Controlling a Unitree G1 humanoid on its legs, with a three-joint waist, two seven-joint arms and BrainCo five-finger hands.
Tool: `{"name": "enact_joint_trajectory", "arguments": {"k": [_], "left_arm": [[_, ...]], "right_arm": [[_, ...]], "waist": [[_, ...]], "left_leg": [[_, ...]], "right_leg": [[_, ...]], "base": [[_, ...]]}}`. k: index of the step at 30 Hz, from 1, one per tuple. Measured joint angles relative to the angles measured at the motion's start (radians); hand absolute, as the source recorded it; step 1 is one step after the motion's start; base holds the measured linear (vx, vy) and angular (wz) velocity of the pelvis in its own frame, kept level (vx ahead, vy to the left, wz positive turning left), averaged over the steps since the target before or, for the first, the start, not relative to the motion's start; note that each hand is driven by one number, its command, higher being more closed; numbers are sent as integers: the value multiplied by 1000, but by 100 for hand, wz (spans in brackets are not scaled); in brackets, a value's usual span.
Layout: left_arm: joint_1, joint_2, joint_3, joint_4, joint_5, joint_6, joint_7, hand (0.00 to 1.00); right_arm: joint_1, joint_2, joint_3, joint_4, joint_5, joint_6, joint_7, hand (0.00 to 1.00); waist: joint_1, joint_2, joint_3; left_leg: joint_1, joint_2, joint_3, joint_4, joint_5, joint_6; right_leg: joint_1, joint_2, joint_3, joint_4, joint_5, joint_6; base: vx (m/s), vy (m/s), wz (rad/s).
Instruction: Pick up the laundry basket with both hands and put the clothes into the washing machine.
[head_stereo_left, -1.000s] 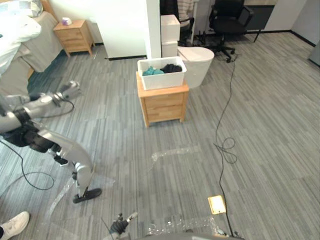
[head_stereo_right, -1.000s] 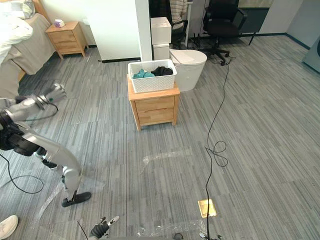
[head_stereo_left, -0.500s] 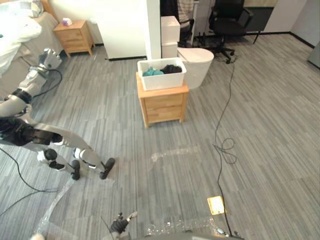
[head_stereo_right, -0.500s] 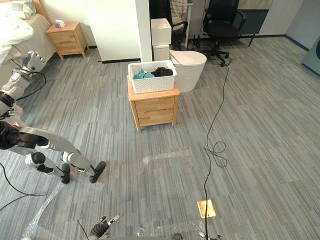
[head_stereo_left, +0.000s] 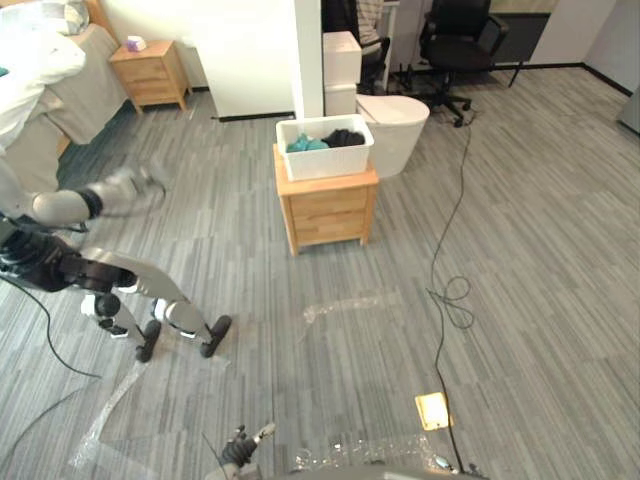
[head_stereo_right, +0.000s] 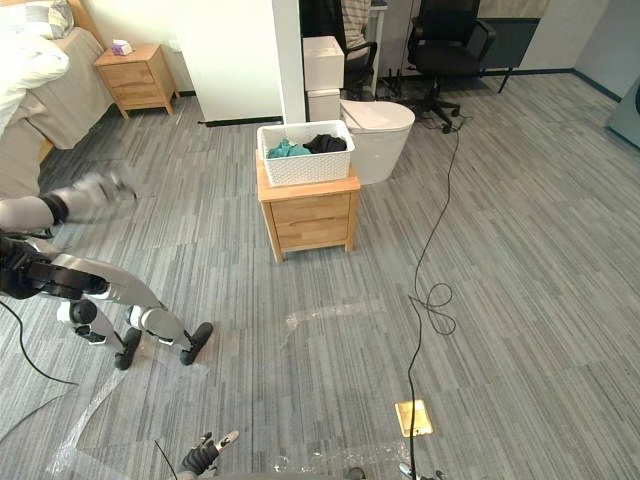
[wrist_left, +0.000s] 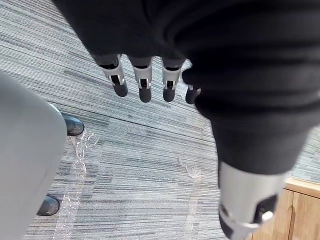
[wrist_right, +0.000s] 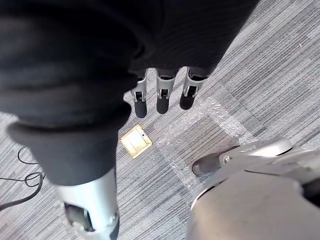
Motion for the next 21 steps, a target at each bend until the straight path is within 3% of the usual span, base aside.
{"name": "enact_joint_trajectory", "arguments": {"k": [6, 7, 9, 10, 11, 12, 14, 15, 16, 17, 18, 20, 21], "left_arm": [[-1, 0, 11, 1, -2, 0, 0, 0], [-2, 2, 17, 0, -3, 1, 0, 0], [-7, 3, 40, -1, -14, 2, -1, 0], [-2, 7, 57, -3, -21, 6, 0, 0], [-2, 8, 78, -24, -25, 6, -1, 0], [-4, 4, 93, -34, -32, 6, -2, 0], [0, -1, 124, -57, -51, 4, -2, 0], [4, -4, 123, -59, -53, 4, -2, 0], [1, -6, 122, -60, -56, 4, -3, 0], [2, -10, 122, -61, -57, 2, -3, 0], [7, -15, 123, -60, -57, 1, -4, 0], [25, -20, 123, -59, -57, 2, -5, 0], [47, -19, 125, -55, -57, 4, -4, 0]], "right_arm": [[1, 5, -27, 0, 23, 0, 4, 0], [2, 6, -28, 1, 30, 0, 5, 0], [4, 6, -28, 1, 32, 0, 6, 0], [5, 9, -27, 1, 37, 0, 8, 0], [13, 11, -28, 1, 40, -1, 11, 0], [16, 6, -27, 1, 41, -1, 13, 0], [19, 4, -21, -2, 50, -1, 16, 0], [17, -2, -20, -2, 63, 0, 16, 0], [12, -11, -20, -1, 65, 0, 16, 0], [-2, -18, -21, -1, 69, 0, 18, 0], [-20, -23, -21, -1, 76, 0, 19, 0], [-19, -40, -27, -1, 78, 0, 20, 0], [-13, -36, -29, -1, 78, 2, 21, 0]], "waist": [[-1, -1, 0], [-1, -2, 1], [1, 3, 7], [-1, -6, 14], [-2, 1, 26], [2, -3, 30], [15, -5, 54], [23, 3, 57], [28, 2, 56], [30, 5, 57], [33, 25, 63], [37, 49, 55], [43, 55, 54]], "left_leg": [[-18, 2, -13, 10, -1, -2], [-41, 8, -18, 54, -27, -9], [-96, 26, -22, 192, -91, -30], [-149, 38, -15, 333, -109, -53], [-234, 56, 3, 529, -102, -63], [-270, 74, 22, 623, -87, -61], [-364, 119, 115, 839, -27, -34], [-392, 115, 141, 835, -59, 14], [-404, 104, 148, 805, -68, 16], [-426, 73, 146, 681, -70, 14], [-432, 37, 134, 478, -55, -7], [-423, 12, 91, 300, -26, -42], [-426, 7, 70, 282, -24, -25]], "right_leg": [[-1, 2, -12, -5, 0, -1], [2, 7, -22, -4, -5, -5], [6, 19, -32, 15, -30, -23], [15, 25, -42, 37, -60, -41], [18, 26, -56, 74, -87, -55], [24, 31, -57, 95, -104, -61], [59, 26, -50, 142, -148, -77], [68, 20, -38, 146, -156, -84], [67, 16, -30, 144, -157, -84], [59, 7, -13, 139, -158, -83], [39, 2, 9, 138, -166, -77], [24, 10, 33, 142, -182, -70], [16, 14, 55, 182, -223, -63]], "base": [[-12, -5, 6], [-39, -25, 17], [-26, -30, 18], [-55, -54, 34], [-62, -71, 34], [-49, -78, 20], [12, -70, 3], [63, -38, -12], [105, 1, -27], [182, 50, -51], [139, 52, -48], [195, 93, -56], [371, 172, -62]]}}
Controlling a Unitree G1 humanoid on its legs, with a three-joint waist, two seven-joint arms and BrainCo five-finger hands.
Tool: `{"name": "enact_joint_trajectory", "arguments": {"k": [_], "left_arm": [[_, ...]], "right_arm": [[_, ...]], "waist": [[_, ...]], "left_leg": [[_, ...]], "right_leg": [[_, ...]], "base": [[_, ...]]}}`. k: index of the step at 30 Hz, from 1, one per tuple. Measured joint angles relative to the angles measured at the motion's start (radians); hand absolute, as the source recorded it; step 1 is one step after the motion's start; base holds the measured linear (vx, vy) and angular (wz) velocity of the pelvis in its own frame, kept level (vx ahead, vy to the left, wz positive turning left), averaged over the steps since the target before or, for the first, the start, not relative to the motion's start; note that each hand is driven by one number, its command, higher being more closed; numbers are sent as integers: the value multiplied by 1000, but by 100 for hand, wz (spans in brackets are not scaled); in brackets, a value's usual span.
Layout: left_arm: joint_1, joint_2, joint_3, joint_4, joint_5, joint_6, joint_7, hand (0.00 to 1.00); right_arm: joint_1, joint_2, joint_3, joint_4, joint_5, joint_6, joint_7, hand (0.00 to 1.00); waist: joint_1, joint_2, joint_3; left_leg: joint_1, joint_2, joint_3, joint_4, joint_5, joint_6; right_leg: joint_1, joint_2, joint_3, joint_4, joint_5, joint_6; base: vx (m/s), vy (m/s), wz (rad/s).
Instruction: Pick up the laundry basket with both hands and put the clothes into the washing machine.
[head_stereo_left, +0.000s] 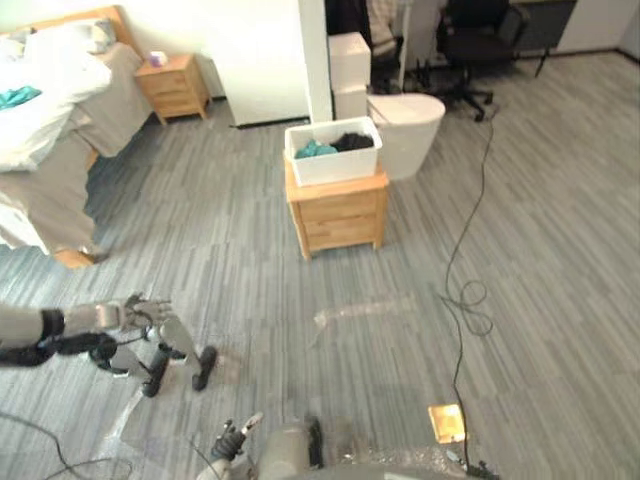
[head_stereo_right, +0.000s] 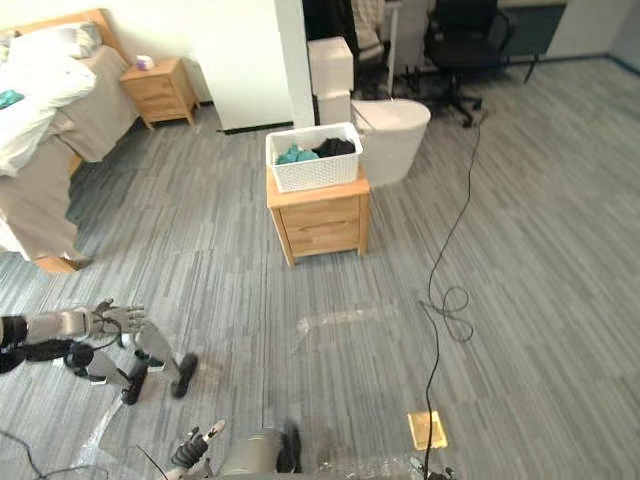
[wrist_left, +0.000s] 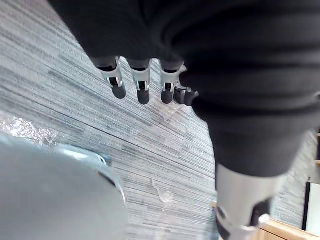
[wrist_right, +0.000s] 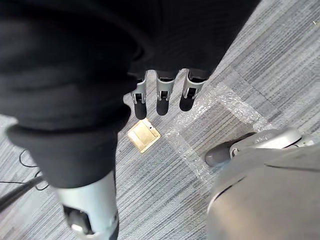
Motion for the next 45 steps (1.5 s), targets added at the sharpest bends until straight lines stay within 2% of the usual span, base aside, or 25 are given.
{"name": "enact_joint_trajectory", "arguments": {"k": [2, 3, 4, 5, 6, 7, 9, 10, 13, 14, 16, 17, 18, 19, 21, 24, 26, 29, 32, 35, 37, 38, 40, 43, 45], "left_arm": [[28, 7, 7, 17, -1, 12, -1, 0], [53, 20, 12, 17, -5, 11, -2, 0], [55, 34, 17, 28, -5, 12, -2, 0], [51, 49, 18, 38, -5, 13, -2, 0], [50, 59, 16, 36, -5, 13, -3, 0], [49, 58, 5, 32, -4, 12, -3, 0], [32, 60, -2, 32, -5, 13, -3, 0], [14, 56, -4, 32, -6, 11, -3, 0], [-36, 32, -1, 14, -9, 10, -2, 0], [-48, 18, 0, 6, -8, 6, -1, 0], [-56, 11, 11, 7, -8, 0, 1, 0], [-55, 1, 52, 7, -8, 0, 1, 0], [-50, -20, 89, 8, -8, 1, 4, 0], [-48, -34, 99, 11, -8, 1, 5, 0], [-46, -69, 133, 9, -9, 1, 5, 0], [-52, -86, 188, -31, -30, 2, 4, 0], [-42, -70, 181, -59, -47, 2, 5, 0], [-14, -57, 120, -195, -86, 2, 23, 0], [0, -44, 92, -401, -130, -1, 54, 0], [11, -36, 85, -628, -138, -6, 122, 0], [4, -33, 106, -722, -127, -10, 163, 0], [-9, -45, 127, -766, -103, -10, 191, 0], [-15, -45, 141, -803, -75, -8, 217, 0], [-16, -36, 223, -819, -18, -3, 266, 0], [-23, -34, 245, -832, 15, 3, 292, 0]], "right_arm": [[26, 10, -15, 0, -1, 1, 0, 0], [60, 24, -32, 4, -1, 2, 0, 0], [57, 33, -39, 5, -1, 2, 1, 0], [51, 42, -47, 5, -1, 1, 2, 0], [50, 47, -57, 5, -1, 1, 2, 0], [52, 59, -80, 6, -1, 2, 2, 0], [54, 61, -82, 7, -1, 2, 3, 0], [51, 64, -76, 0, -1, 1, 4, 0], [47, 65, -77, -10, 0, -2, 5, 0], [52, 61, -78, -30, 7, -1, 6, 0], [57, 65, -80, -38, 23, -1, 6, 0], [67, 69, -80, -37, 30, 0, 4, 0], [79, 72, -76, -37, 40, 1, 5, 0], [80, 76, -81, -37, 46, 0, 6, 0], [77, 56, -79, -40, 62, -1, 17, 0], [72, 66, -73, -87, 91, -2, 17, 0], [61, 55, -53, -148, 118, -8, 5, 0], [51, 49, -61, -347, 186, -22, -30, 0], [39, 28, -133, -586, 210, -47, -83, 0], [14, -8, -224, -759, 214, -85, -163, 0], [4, -8, -265, -793, 185, -84, -202, 0], [5, -4, -286, -839, 161, -82, -221, 0], [11, 2, -308, -902, 128, -82, -231, 0], [-28, 4, -324, -911, 72, -82, -242, 0], [-24, 22, -322, -910, 58, -80, -241, 0]], "waist": [[14, -25, -16], [19, -62, -47], [15, -92, -47], [2, -108, -46], [-7, -114, -45], [-14, -111, -36], [-14, -112, -28], [-16, -100, -28], [-18, -61, -12], [-21, -41, -9], [-36, -49, -9], [-47, -55, -10], [-54, -55, -18], [-54, -42, -17], [-45, -16, -18], [-42, -14, 9], [-25, -30, 27], [-13, -37, 27], [-9, -44, 25], [-4, -53, 23], [7, -80, -7], [8, -92, -11], [0, -102, -16], [-19, -114, -22], [-20, -97, -23]], "left_leg": [[4, -28, -11, 73, -13, 77], [22, -55, 12, 107, -15, 90], [48, -78, 25, 126, -47, 112], [82, -93, 28, 129, -69, 120], [108, -100, 26, 131, -80, 132], [173, -109, 19, 130, -112, 146], [293, -112, 13, 90, -149, 157], [370, -99, -5, 28, -158, 153], [462, -51, -43, -38, -172, 134], [491, -23, -60, -67, -179, 121], [527, -10, -86, -108, -196, 92], [554, 0, -111, -115, -220, 72], [573, 26, -128, -103, -227, 67], [570, 35, -136, -81, -223, 63], [505, 81, -141, 99, -196, 30], [224, 186, -131, 715, -56, 18], [137, 241, -38, 896, -76, 48], [5, 201, 30, 812, -99, 73], [-36, 93, 35, 339, -92, 66], [5, 23, 9, -74, 51, 8], [15, -21, 17, -47, 135, 56], [3, -35, 29, 19, 106, 114], [17, -52, 51, 90, 42, 136], [146, -87, 100, 77, -45, 165], [278, -97, 111, 3, -64, 180]], "right_leg": [[-27, -23, 26, 130, -107, 10], [-48, -56, 38, 281, -174, 58], [-118, -89, 45, 474, -186, 96], [-177, -111, 50, 649, -137, 174], [-205, -122, 49, 740, -82, 207], [-240, -146, 33, 891, 13, 205], [-270, -177, -37, 997, -30, 140], [-299, -174, -100, 949, -74, 103], [-369, -149, -165, 722, -95, 82], [-401, -128, -144, 543, -70, 90], [-424, -113, -20, 249, 49, 104], [-430, -109, 35, 224, 169, 135], [-430, -81, 67, 280, 216, 124], [-432, -77, 46, 313, 183, 116], [-410, -54, 1, 375, 103, 84], [-257, -14, -87, 317, 44, 40], [-132, 8, -91, 239, 36, 25], [-21, 10, -101, 132, 16, -9], [18, -8, -101, 65, 8, 1], [82, -42, -75, 38, -33, 66], [105, -89, -29, 34, -61, 91], [104, -113, 5, 66, -61, 91], [83, -139, 54, 180, -61, 92], [-78, -178, 127, 629, 11, 251], [-168, -196, 78, 799, -34, 174]], "base": [[409, 169, -55], [509, 138, -47], [618, 144, -19], [523, 109, 6], [524, 119, 23], [539, 100, 8], [546, 56, 3], [424, -11, 26], [488, -82, 41], [483, -139, 42], [502, -190, 61], [621, -314, 68], [628, -331, 61], [621, -325, 40], [586, -352, 42], [451, -319, 55], [390, -259, 8], [333, -126, 15], [369, 57, 0], [457, 178, -21], [410, 195, -38], [592, 272, -31], [523, 245, -16], [466, 217, -40], [403, 151, -14]]}}
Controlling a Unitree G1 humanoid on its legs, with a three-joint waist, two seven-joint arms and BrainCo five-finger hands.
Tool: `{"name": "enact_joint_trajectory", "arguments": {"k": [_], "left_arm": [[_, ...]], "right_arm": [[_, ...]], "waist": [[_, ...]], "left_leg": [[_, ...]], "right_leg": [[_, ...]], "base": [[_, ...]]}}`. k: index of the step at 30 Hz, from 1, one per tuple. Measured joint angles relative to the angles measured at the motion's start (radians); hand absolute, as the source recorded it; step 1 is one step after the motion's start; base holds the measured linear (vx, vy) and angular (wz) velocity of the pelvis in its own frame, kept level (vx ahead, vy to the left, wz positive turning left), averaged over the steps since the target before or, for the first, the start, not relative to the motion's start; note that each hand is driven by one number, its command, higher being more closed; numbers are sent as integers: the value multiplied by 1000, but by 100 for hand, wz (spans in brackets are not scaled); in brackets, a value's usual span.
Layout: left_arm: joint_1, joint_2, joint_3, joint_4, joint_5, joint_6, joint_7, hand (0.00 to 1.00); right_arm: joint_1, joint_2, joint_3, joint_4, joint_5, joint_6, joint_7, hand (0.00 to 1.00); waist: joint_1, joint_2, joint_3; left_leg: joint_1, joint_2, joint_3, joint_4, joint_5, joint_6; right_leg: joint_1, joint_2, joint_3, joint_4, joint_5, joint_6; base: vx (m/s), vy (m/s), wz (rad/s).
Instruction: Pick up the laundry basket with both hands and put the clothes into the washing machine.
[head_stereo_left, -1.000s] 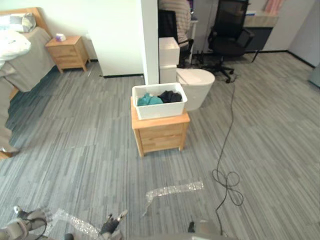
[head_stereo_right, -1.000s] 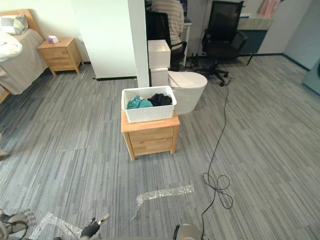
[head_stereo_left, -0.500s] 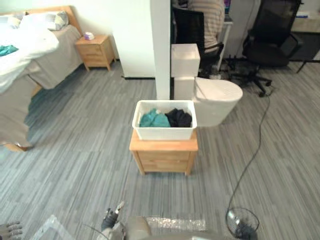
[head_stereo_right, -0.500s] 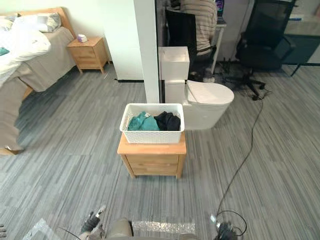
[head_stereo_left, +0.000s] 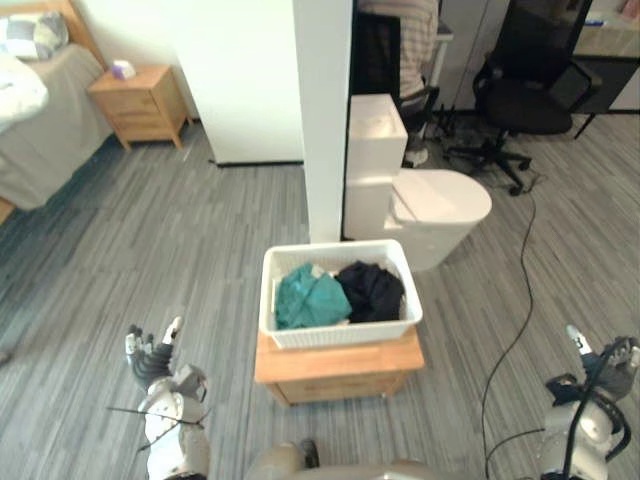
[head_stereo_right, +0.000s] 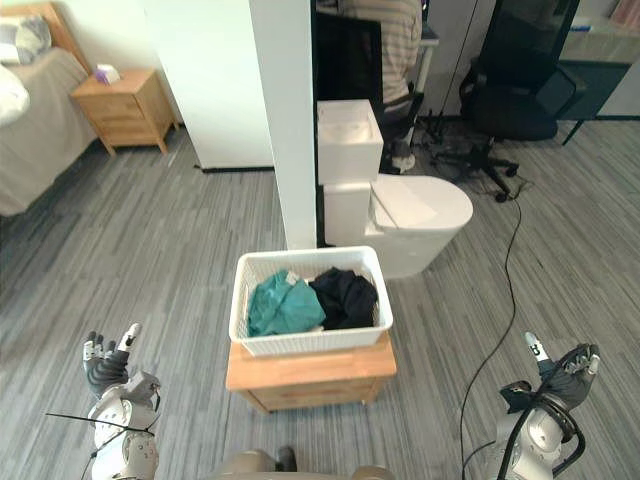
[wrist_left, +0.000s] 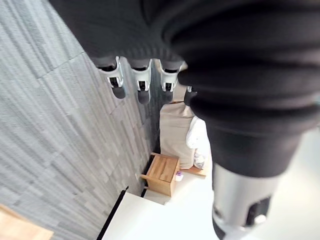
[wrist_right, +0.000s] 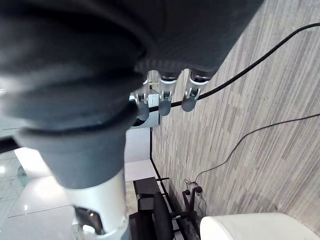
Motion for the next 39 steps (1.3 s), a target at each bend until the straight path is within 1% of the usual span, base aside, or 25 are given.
{"name": "enact_joint_trajectory", "arguments": {"k": [1, 2, 3, 5, 6, 7, 8, 9, 10, 11, 12, 13, 16, 17, 18, 22, 24, 25, 26, 29, 31, 34, 35, 36, 39], "left_arm": [[0, 0, 0, -2, 8, 0, 1, 0], [0, 0, 8, -26, 29, 2, 12, 0], [-4, 0, 12, -41, 44, 2, 14, 0], [-5, 0, 25, -52, 49, 2, 14, 0], [-3, 0, 26, -51, 48, 9, 15, 0], [-2, 7, 24, -51, 48, 12, 13, 0], [-5, 11, 24, -48, 49, 13, 12, 0], [-3, 0, 17, -16, 53, 30, 9, 0], [10, -13, -5, -16, 56, 47, -7, 0], [14, -13, -20, -16, 60, 53, -17, 0], [11, -13, -35, -16, 69, 64, -43, 0], [-4, -6, -41, -9, 80, 78, -62, 0], [-51, 18, -58, 49, 88, 85, -86, 0], [-68, 34, -72, 81, 93, 98, -98, 0], [-94, 53, -99, 114, 96, 119, -105, 0], [-173, 104, -158, 160, 97, 131, -122, 0], [-264, 124, -204, 182, 96, 137, -128, 0], [-286, 125, -215, 182, 94, 138, -131, 0], [-332, 131, -234, 188, 91, 138, -136, 0], [-490, 168, -289, 259, 62, 140, -138, 0], [-616, 180, -290, 328, 42, 142, -138, 0], [-826, 224, -278, 492, 21, 143, -141, 0], [-863, 232, -276, 521, 20, 144, -142, 0], [-954, 241, -248, 580, 20, 146, -155, 0], [-1079, 246, -192, 671, 20, 154, -181, 0]], "right_arm": [[2, 3, 0, 0, 0, 0, 0, 0], [7, 11, 5, 0, -3, 2, 2, 0], [6, 11, 10, 0, -6, 7, 5, 0], [6, 11, 20, -1, -8, 16, 19, 0], [11, 11, 31, -1, -8, 22, 23, 0], [26, 10, 48, -1, -8, 32, 26, 0], [33, 9, 54, 0, -8, 39, 30, 0], [41, -1, 55, 15, -8, 50, 44, 0], [53, -16, 60, 17, -8, 59, 57, 0], [53, -27, 60, 26, -8, 63, 69, 0], [40, -62, 64, 73, -8, 69, 94, 0], [19, -107, 76, 151, -7, 87, 119, 0], [-15, -163, 94, 302, 3, 122, 150, 0], [-41, -179, 99, 366, 6, 134, 171, 0], [-77, -200, 101, 430, 15, 152, 188, 0], [-205, -244, 138, 579, 42, 168, 218, 0], [-300, -264, 139, 647, 69, 174, 224, 0], [-324, -267, 138, 654, 85, 175, 224, 0], [-375, -270, 145, 664, 111, 174, 224, 0], [-505, -291, 239, 682, 161, 190, 229, 0], [-586, -308, 272, 682, 181, 196, 238, 0], [-756, -337, 356, 693, 217, 196, 237, 0], [-794, -345, 377, 704, 221, 196, 237, 0], [-888, -357, 419, 734, 236, 196, 238, 0], [-1013, -359, 492, 772, 242, 197, 239, 0]], "waist": [[0, 3, -2], [0, 16, -14], [0, 20, -17], [-1, 25, -20], [-3, 24, -28], [-4, 3, -40], [-7, -12, -42], [-15, 6, -53], [-15, 19, -64], [-13, 30, -72], [-8, 44, -81], [-10, 50, -85], [-7, 55, -87], [-8, 58, -85], [-8, 64, -78], [-7, 58, -18], [8, 55, 26], [11, 58, 36], [11, 61, 62], [21, 59, 98], [33, 59, 123], [31, 57, 166], [31, 56, 170], [30, 54, 192], [29, 51, 208]], "left_leg": [[15, 1, 0, -12, 0, 0], [58, 7, 0, -54, -1, -2], [71, 14, -2, -62, -6, -10], [87, 32, -5, -57, -23, -28], [89, 43, -7, -47, -32, -43], [87, 42, -15, -28, -50, -66], [88, 36, -29, -21, -63, -78], [106, 62, -47, -15, -69, -90], [113, 87, -58, -23, -72, -99], [113, 94, -59, -33, -70, -106], [110, 105, -62, -60, -62, -119], [107, 105, -75, -87, -48, -135], [81, 109, -95, -118, -24, -145], [73, 110, -100, -133, -11, -146], [56, 108, -112, -137, -1, -146], [9, 99, -137, -129, 19, -140], [-47, 90, -151, -103, 30, -137], [-68, 89, -156, -89, 31, -135], [-102, 89, -165, -64, 32, -134], [-215, 95, -170, 9, 30, -134], [-269, 103, -170, 50, 27, -131], [-326, 116, -167, 93, 21, -133], [-339, 119, -165, 103, 21, -134], [-362, 126, -158, 117, 22, -134], [-408, 145, -136, 139, 24, -133]], "right_leg": [[-11, 0, -13, -2, -6, -11], [-58, 4, -62, -58, -32, -54], [-84, 7, -83, -117, -41, -69], [-122, 10, -114, -263, -40, -77], [-130, 16, -112, -379, -21, -81], [-116, 17, -103, -506, 95, -81], [-110, 10, -97, -532, 134, -38], [-70, 25, -117, -553, 131, -45], [-40, 51, -135, -599, 137, -54], [-34, 61, -139, -614, 140, -59], [-35, 76, -145, -635, 145, -66], [-37, 83, -154, -656, 154, -73], [-39, 95, -173, -711, 184, -78], [-40, 99, -186, -744, 204, -79], [-40, 100, -197, -778, 228, -81], [-45, 101, -222, -825, 269, -84], [-80, 90, -229, -825, 288, -86], [-93, 88, -235, -824, 294, -86], [-112, 82, -246, -817, 298, -86], [-204, 75, -251, -770, 307, -95], [-240, 74, -254, -763, 315, -98], [-283, 75, -261, -740, 317, -100], [-294, 76, -263, -737, 318, -101], [-312, 79, -263, -733, 329, -114], [-349, 84, -262, -733, 345, -115]], "base": [[360, 92, -9], [204, 16, -1], [279, -10, -1], [170, -71, 4], [179, -116, 20], [220, -192, 27], [248, -257, 39], [248, -285, 30], [190, -219, 22], [115, -171, 5], [66, -125, 4], [47, -110, 8], [25, -56, 15], [36, -37, 17], [29, -24, 17], [-55, -6, 21], [-144, 18, 24], [-140, 12, 26], [-130, -2, 22], [-216, -9, 11], [-188, 7, -1], [-154, 2, -1], [-155, -5, -2], [-149, -6, -4], [-64, -11, -3]]}}
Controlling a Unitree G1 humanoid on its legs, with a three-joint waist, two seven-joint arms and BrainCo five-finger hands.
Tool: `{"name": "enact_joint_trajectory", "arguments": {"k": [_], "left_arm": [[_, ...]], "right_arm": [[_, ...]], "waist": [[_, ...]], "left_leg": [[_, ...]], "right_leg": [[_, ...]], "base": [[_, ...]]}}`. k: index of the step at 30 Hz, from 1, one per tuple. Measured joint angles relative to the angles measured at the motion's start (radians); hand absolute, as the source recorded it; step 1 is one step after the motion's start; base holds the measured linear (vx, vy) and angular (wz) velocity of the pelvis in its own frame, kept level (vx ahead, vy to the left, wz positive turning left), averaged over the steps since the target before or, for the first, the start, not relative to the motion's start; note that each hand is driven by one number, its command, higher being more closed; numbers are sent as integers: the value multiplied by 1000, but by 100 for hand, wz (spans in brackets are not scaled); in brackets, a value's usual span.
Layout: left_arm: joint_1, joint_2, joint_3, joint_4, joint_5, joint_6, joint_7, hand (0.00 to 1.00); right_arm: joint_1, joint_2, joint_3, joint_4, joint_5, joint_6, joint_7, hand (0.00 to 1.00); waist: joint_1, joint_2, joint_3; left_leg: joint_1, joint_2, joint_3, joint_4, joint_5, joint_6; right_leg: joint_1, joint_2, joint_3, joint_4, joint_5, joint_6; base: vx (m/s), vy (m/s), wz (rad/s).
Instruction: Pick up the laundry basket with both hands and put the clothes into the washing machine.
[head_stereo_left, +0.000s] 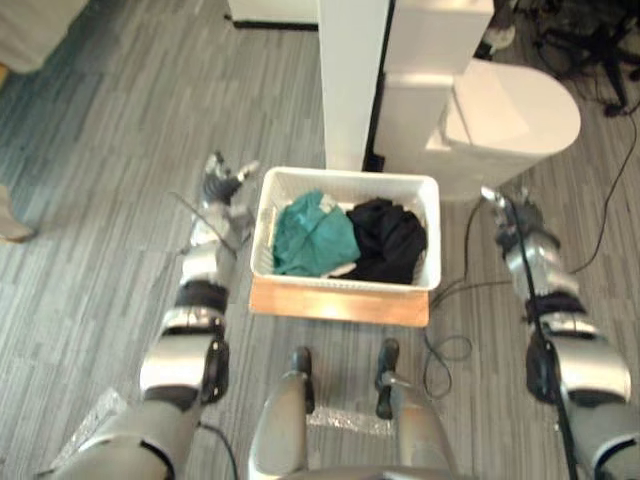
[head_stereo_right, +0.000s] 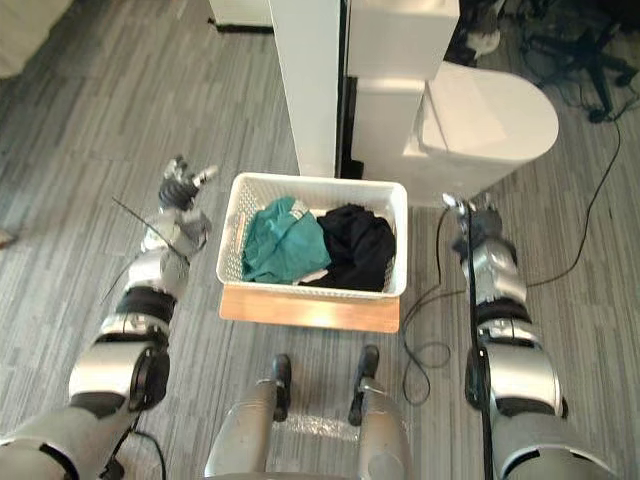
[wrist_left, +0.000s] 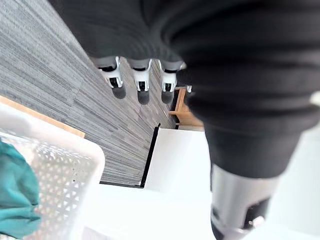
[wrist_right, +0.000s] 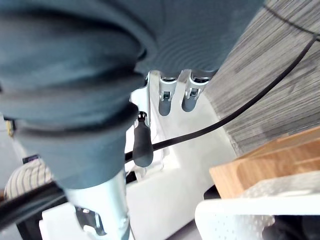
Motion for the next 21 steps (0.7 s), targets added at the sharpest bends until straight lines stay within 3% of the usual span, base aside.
{"name": "enact_joint_trajectory", "arguments": {"k": [8, 13, 21], "left_arm": [[-202, 5, 127, 97, 49, 58, -44, 0], [-264, 14, 186, 97, 173, 86, -47, 0], [-276, 73, 170, 97, 329, 101, -84, 0]], "right_arm": [[-251, 34, 232, 73, 7, 42, 8, 0], [-270, 63, 232, 73, 4, 46, 18, 0], [-285, 88, 181, 72, -55, 83, 63, 0]], "waist": [[1, -4, 45], [-4, -6, 49], [-23, -15, 63]], "left_leg": [[-64, 14, 3, 15, 10, -8], [-66, 18, 18, 13, 10, -8], [-81, 35, 23, 20, 9, -8]], "right_leg": [[-61, 11, 0, -2, 15, -9], [-63, 11, -3, -5, 16, -9], [-63, 30, -2, -33, 27, -15]], "base": [[34, -17, -2], [51, 1, 0], [-13, -25, -3]]}}
